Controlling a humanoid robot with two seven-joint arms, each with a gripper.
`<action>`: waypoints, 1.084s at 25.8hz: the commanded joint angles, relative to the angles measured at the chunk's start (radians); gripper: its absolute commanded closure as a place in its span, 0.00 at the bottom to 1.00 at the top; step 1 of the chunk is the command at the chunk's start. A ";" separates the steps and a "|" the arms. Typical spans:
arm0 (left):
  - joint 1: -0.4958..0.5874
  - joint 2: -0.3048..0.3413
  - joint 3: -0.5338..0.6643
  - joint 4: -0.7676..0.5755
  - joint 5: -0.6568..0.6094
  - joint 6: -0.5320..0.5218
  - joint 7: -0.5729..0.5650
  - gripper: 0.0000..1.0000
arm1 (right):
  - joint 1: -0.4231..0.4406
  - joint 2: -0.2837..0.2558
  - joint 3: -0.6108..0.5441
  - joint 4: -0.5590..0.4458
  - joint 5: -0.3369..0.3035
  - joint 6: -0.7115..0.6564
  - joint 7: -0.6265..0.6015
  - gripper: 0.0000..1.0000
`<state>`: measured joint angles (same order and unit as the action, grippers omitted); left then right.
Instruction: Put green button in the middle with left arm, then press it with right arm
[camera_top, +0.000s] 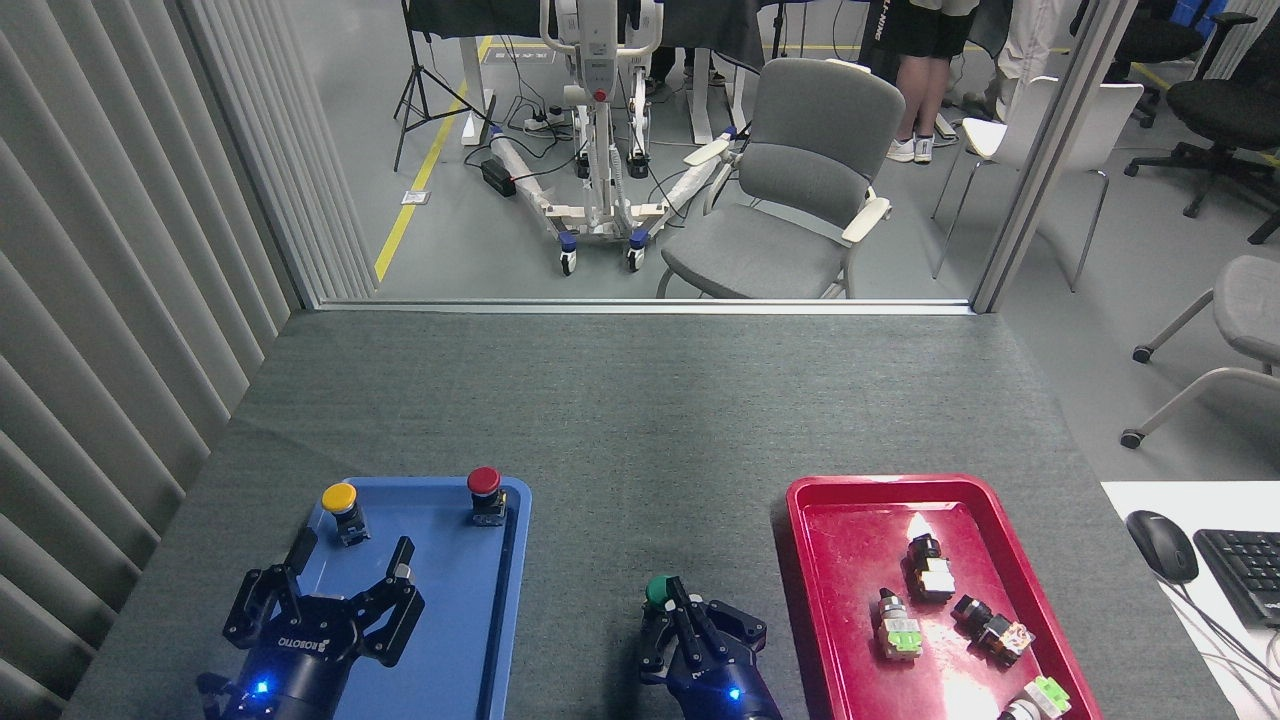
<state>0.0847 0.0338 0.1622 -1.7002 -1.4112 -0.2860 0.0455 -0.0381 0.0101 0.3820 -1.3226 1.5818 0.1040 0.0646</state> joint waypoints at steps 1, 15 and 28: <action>-0.006 0.003 0.007 0.005 0.005 -0.013 -0.010 0.00 | -0.005 0.004 0.000 0.049 -0.003 0.006 -0.005 1.00; -0.085 0.032 0.007 0.005 0.005 -0.085 -0.018 0.00 | -0.003 0.022 -0.002 -0.101 -0.028 0.106 -0.210 0.06; -0.106 0.032 0.007 0.030 0.005 -0.087 -0.019 0.00 | 0.218 -0.041 -0.193 -0.285 -0.029 0.097 -0.278 0.00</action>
<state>-0.0184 0.0660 0.1687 -1.6791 -1.4066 -0.3735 0.0256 0.1363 0.0049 0.2230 -1.5831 1.5554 0.2006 -0.1992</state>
